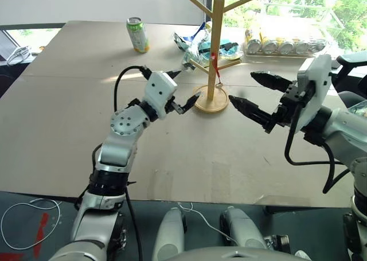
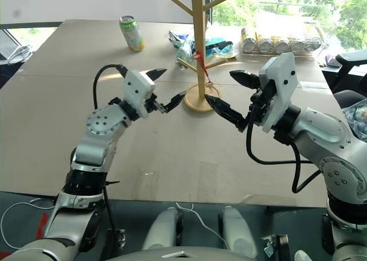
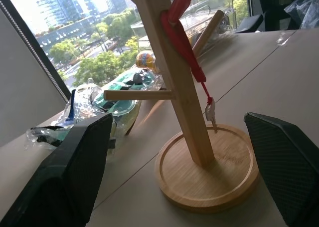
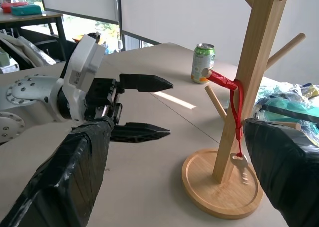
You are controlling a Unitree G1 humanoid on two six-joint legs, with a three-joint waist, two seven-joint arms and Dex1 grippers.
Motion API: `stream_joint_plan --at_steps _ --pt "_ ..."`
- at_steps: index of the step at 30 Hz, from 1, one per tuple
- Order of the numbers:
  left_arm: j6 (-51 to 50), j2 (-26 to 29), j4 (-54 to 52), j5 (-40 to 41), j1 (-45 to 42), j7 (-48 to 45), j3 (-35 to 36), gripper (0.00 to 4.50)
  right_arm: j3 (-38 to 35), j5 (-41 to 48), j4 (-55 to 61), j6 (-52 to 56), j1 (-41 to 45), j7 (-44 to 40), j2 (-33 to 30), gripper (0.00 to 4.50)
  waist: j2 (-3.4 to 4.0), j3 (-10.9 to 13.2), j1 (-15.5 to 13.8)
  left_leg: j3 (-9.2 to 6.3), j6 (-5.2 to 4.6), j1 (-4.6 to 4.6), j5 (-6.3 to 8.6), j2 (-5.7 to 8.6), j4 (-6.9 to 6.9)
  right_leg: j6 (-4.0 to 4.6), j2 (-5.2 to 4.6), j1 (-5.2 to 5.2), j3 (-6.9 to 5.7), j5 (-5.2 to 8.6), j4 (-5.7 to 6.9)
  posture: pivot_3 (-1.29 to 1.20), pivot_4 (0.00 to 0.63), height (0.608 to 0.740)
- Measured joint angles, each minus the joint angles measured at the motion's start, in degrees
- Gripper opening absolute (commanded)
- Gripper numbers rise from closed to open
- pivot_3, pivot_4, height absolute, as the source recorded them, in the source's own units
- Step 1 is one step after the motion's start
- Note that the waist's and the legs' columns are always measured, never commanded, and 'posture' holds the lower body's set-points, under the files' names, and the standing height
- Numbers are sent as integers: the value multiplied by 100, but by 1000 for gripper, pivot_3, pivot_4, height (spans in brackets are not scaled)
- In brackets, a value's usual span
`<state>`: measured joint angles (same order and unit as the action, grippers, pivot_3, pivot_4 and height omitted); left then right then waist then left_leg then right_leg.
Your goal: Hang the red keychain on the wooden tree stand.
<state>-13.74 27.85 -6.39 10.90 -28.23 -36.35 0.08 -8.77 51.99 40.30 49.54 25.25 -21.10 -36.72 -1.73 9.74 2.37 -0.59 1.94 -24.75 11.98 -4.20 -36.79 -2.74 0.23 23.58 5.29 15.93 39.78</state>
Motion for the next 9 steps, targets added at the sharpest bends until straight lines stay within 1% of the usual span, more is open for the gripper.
stream_joint_plan --at_steps 2,6,7,9 --pt "-652 423 -196 422 12 -241 279 4431 17 -51 -78 -11 -33 -187 -173 4500 0 1 1 0 0 0 0 0 0 -4 0 0 0 2 -1 0 150 732" --pt "-2233 1806 -325 1443 38 -1043 1120 4431 36 -244 -553 -92 -18 -768 -658 4500 2 8 26 1 0 3 0 -3 2 -14 2 3 -1 11 0 0 150 732" --pt "-2511 2211 -324 1649 99 -1285 1325 4431 40 -303 -703 -114 -7 -946 -803 4500 4 10 26 2 0 2 0 -3 3 -15 1 4 -1 11 -3 0 150 732" --pt "-2817 2747 -282 1892 192 -1684 1682 4431 51 -449 -996 -174 47 -1279 -1037 4500 13 17 3 5 0 3 0 -2 5 -15 -4 3 -1 12 -7 0 150 732"
